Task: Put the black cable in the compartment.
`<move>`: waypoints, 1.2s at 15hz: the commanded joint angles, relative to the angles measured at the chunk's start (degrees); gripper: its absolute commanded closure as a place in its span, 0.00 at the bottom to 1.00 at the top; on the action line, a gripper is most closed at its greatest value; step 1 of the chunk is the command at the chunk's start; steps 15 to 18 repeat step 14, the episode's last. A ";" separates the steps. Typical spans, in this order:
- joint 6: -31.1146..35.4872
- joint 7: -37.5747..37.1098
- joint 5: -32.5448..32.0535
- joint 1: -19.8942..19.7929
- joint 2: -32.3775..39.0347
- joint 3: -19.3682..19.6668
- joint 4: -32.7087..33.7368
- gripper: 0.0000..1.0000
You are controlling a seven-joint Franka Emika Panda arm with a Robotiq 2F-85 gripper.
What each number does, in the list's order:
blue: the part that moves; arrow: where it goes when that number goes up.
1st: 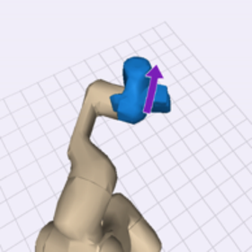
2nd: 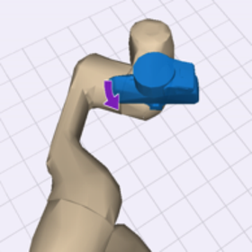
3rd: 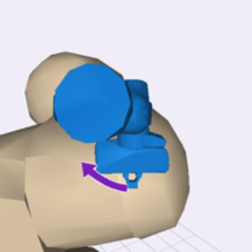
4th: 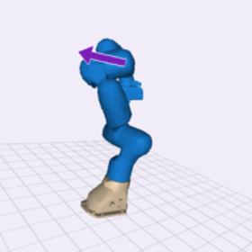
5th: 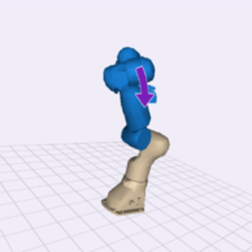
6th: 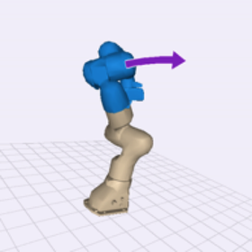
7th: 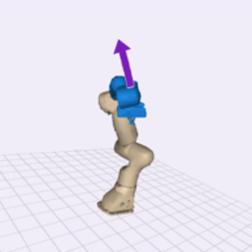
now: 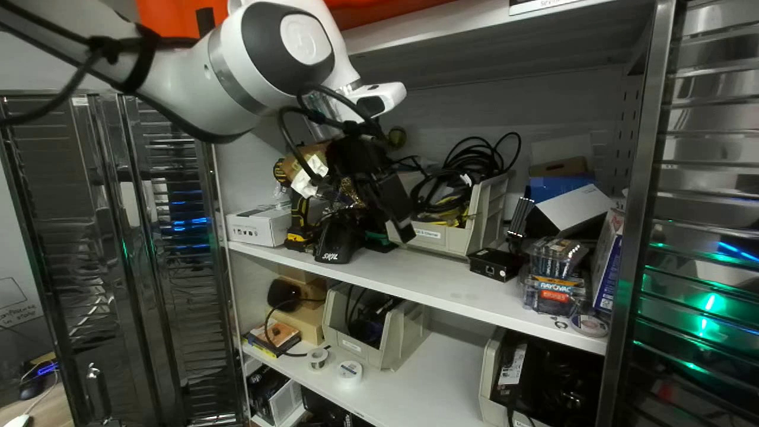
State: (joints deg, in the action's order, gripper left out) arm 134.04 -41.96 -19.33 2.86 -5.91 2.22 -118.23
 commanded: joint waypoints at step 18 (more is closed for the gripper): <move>-31.84 25.32 18.49 -6.00 -5.40 1.17 3.74 0.00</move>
